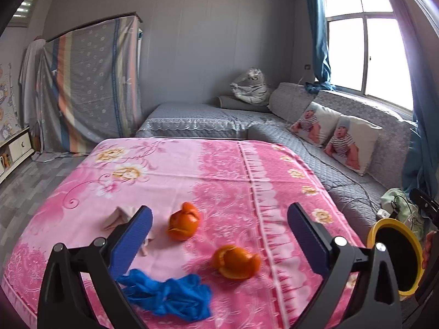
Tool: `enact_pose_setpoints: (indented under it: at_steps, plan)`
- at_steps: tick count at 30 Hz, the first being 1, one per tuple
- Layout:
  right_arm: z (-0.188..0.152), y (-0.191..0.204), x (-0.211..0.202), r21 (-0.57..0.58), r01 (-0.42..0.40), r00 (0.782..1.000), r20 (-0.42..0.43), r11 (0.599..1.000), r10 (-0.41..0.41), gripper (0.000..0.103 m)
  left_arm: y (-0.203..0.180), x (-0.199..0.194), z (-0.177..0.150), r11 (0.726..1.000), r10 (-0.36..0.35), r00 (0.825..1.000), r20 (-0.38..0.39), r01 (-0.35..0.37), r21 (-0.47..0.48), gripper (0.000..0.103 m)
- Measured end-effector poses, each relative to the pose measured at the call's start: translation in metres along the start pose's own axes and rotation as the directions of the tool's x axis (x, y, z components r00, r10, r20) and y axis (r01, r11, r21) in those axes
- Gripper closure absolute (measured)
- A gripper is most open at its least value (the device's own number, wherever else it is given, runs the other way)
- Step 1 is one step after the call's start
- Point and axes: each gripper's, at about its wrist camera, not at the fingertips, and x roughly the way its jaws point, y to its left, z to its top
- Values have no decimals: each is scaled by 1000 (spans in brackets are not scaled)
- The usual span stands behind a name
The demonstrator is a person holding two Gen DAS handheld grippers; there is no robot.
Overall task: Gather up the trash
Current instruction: 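Move the right tool to the orange peel while the left tool moves to the blue glove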
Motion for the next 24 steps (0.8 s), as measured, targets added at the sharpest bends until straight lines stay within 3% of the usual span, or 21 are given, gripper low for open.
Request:
enact_pose_setpoints:
  at_steps: [6, 12, 17, 24]
  plan:
    - [-5, 76, 54, -79, -176, 976, -143, 981, 163, 8, 53, -9, -29, 999, 24, 998, -56, -26, -30, 8]
    - [-3, 149, 104, -145, -333, 923, -255, 932, 290, 8, 74, -7, -55, 998, -9, 995, -96, 3, -63, 8]
    - [-4, 201, 137, -198, -405, 889, -312, 893, 334, 8, 77, 3, -70, 995, -42, 990, -135, 30, -90, 8]
    - [-17, 256, 184, -226, -486, 825, -438, 845, 357, 9, 79, 18, -76, 991, -72, 982, -174, 51, -123, 8]
